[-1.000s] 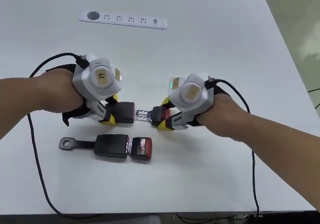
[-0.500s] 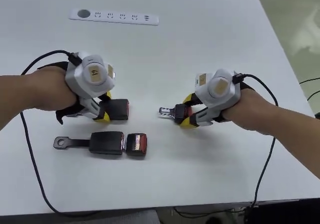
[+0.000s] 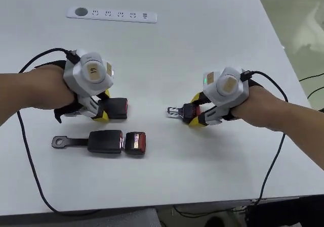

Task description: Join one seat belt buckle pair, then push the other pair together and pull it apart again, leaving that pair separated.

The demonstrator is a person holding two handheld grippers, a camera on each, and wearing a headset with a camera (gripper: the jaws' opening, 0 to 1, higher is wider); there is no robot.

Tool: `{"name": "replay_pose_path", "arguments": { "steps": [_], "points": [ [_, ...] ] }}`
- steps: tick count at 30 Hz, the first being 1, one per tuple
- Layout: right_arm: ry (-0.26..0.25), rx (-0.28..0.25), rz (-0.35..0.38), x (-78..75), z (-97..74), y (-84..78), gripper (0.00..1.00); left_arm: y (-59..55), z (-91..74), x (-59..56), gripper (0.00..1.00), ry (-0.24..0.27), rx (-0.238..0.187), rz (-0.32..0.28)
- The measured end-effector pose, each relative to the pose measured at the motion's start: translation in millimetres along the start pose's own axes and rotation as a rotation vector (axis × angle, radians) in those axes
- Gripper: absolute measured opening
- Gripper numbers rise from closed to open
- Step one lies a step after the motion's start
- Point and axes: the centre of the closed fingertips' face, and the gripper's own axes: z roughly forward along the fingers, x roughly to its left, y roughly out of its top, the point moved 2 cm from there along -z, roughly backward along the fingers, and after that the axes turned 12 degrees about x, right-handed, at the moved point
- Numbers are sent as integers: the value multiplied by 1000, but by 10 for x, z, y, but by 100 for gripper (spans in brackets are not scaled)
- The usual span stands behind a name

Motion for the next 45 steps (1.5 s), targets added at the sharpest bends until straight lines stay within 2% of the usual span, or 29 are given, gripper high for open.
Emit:
{"name": "replay_pose_path", "arguments": {
  "steps": [1, 4, 6, 8, 10, 12, 15, 20, 21, 22, 23, 25, 29, 33, 35, 37, 38, 39, 42, 44, 45],
  "points": [
    [-5, 0, 3, 5, -6, 2, 34, 11, -11, 14, 39, 14, 2, -3],
    [-15, -5, 15, 5, -12, 5, 34, 7, 3, -6, 53, 12, 3, -2],
    [-28, -25, 39, 43, -72, 41, 35, -23, -31, -39, 54, 13, -2, -2],
    [-39, -40, 52, 42, -56, 72, 37, 0, -94, -25, 55, 30, -35, -33],
    [-53, -64, 63, 94, -148, 131, 38, 7, -201, -22, 55, 49, -64, -56],
    [-64, -86, 76, 85, -156, 179, 40, 2, -315, -42, 56, 67, -87, -82],
    [-89, -132, 90, 204, -313, 359, 44, -24, -472, -112, 58, 103, -117, -113],
    [-112, -165, 90, 369, -381, 518, 51, -115, -527, -201, 66, 149, -139, -145],
    [-119, -184, 104, 445, -429, 587, 54, -156, -560, -255, 68, 166, -146, -162],
    [-121, -189, 108, 463, -438, 603, 56, -164, -569, -270, 70, 168, -150, -166],
    [-123, -192, 115, 530, -454, 622, 56, -197, -614, -347, 71, 174, -159, -183],
    [-124, -198, 127, 595, -469, 633, 57, -256, -656, -416, 72, 188, -163, -203],
    [-151, -209, 178, 668, -514, 583, 64, -436, -719, -565, 79, 224, -173, -254],
    [-170, -215, 241, 761, -564, 477, 71, -657, -804, -680, 86, 258, -190, -336],
    [-179, -218, 269, 792, -589, 407, 76, -759, -830, -756, 88, 259, -205, -372],
    [-183, -229, 335, 814, -616, 320, 80, -802, -887, -834, 91, 263, -227, -389],
    [-181, -235, 351, 830, -626, 294, 82, -836, -899, -861, 92, 268, -225, -399],
    [-179, -236, 356, 845, -628, 262, 83, -894, -911, -890, 93, 276, -219, -417],
    [-191, -229, 373, 912, -645, 166, 86, -972, -965, -935, 100, 295, -232, -454],
    [-196, -234, 397, 937, -659, 117, 90, -1014, -999, -964, 100, 300, -255, -492],
    [-203, -239, 411, 947, -679, 97, 92, -1052, -1040, -968, 100, 319, -290, -528]
  ]
}}
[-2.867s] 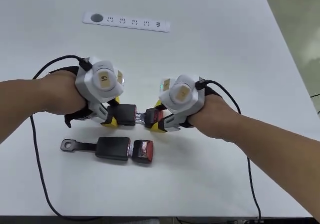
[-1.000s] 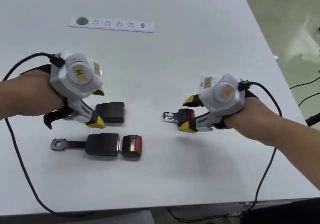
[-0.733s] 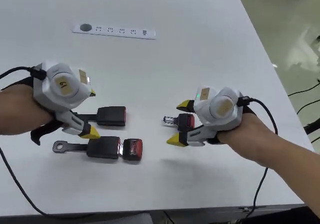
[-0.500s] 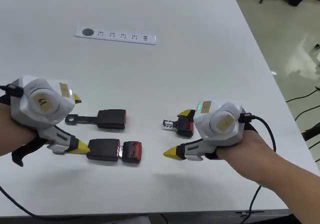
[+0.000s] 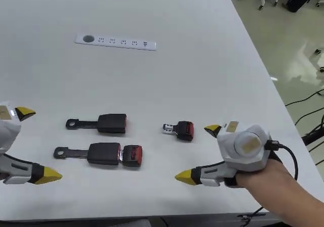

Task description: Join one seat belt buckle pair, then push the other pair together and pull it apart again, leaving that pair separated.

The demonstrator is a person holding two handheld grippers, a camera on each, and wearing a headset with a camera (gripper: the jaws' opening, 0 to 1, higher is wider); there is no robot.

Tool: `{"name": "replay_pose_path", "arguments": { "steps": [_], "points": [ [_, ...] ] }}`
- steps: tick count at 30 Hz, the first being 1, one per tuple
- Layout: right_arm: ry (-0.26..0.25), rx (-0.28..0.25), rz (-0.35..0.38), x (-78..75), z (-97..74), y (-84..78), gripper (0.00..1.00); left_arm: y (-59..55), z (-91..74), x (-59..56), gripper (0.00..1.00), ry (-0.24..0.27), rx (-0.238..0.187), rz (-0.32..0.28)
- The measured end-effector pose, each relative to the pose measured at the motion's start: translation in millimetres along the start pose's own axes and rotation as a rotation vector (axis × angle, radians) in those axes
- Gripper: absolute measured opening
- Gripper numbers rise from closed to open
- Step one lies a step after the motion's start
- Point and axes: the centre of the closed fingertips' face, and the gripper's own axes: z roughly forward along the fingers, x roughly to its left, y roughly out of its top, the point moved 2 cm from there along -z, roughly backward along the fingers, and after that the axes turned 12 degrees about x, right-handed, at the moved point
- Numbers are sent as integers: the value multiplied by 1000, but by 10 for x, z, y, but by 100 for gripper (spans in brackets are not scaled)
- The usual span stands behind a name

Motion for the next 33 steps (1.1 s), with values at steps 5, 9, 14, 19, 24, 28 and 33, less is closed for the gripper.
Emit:
{"name": "replay_pose_path", "arguments": {
  "steps": [5, 9, 14, 19, 24, 28, 33],
  "points": [
    [-17, -15, 36, 25, -51, -50, 100, -161, -57, 58, 100, 4, -8, -72],
    [-22, -20, 34, 71, -59, -67, 100, -199, -79, 4, 100, 2, 3, -84],
    [-30, -41, 51, 134, -105, -14, 100, -219, -126, -30, 100, 7, 0, -98],
    [-38, -52, 56, 151, -151, 19, 100, -272, -133, -36, 100, 9, 4, -116],
    [-48, -57, 83, 131, -171, 13, 100, -255, -148, -69, 100, 12, 0, -131],
    [-55, -66, 101, 105, -191, 13, 100, -284, -143, -52, 100, 9, 0, -137],
    [-61, -65, 113, 92, -192, 15, 100, -277, -131, -44, 100, 11, -1, -140]
  ]
}}
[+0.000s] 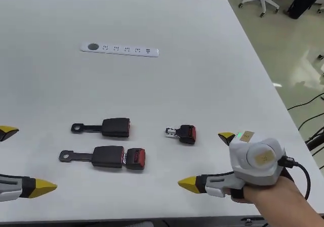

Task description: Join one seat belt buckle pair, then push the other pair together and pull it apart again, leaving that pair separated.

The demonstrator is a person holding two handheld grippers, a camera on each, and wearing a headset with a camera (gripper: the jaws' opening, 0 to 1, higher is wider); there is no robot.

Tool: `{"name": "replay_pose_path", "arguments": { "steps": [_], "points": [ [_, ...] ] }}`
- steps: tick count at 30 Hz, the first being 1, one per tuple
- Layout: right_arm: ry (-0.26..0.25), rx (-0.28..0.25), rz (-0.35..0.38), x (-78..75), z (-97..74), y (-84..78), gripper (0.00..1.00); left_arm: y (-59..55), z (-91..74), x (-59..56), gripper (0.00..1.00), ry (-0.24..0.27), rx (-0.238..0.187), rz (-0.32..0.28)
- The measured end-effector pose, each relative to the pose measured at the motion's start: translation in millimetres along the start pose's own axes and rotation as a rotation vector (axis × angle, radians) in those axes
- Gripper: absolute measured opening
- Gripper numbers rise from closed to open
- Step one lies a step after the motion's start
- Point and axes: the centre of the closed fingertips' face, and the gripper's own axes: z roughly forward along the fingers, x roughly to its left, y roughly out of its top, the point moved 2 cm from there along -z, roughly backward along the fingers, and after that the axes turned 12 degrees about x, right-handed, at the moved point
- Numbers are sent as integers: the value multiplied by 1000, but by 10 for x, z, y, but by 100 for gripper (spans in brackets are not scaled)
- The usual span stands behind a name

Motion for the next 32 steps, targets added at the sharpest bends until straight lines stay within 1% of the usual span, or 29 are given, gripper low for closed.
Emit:
{"name": "replay_pose_path", "arguments": {
  "steps": [3, 8, 15, 20, 26, 27, 32],
  "points": [
    [-1, -1, 3, -12, 18, 10, 100, -12, 3, 8, 100, 0, 4, 0],
    [0, -2, 9, -5, 21, 25, 100, 10, -4, 10, 100, 7, 2, -4],
    [-6, -2, 2, -25, 36, 64, 100, 40, -21, -45, 100, 6, 4, 8],
    [-6, -2, 3, -27, 46, 59, 100, 14, -8, -7, 100, 7, 1, 0],
    [-5, 3, 0, -1, 56, 39, 100, 4, -8, -16, 100, 5, 3, -6],
    [-13, 5, 1, -15, 67, 25, 100, -1, -7, -19, 100, 5, 4, -7],
    [-19, 4, 8, -36, 61, 26, 100, -2, -10, -32, 100, 3, 6, -9]
  ]
}}
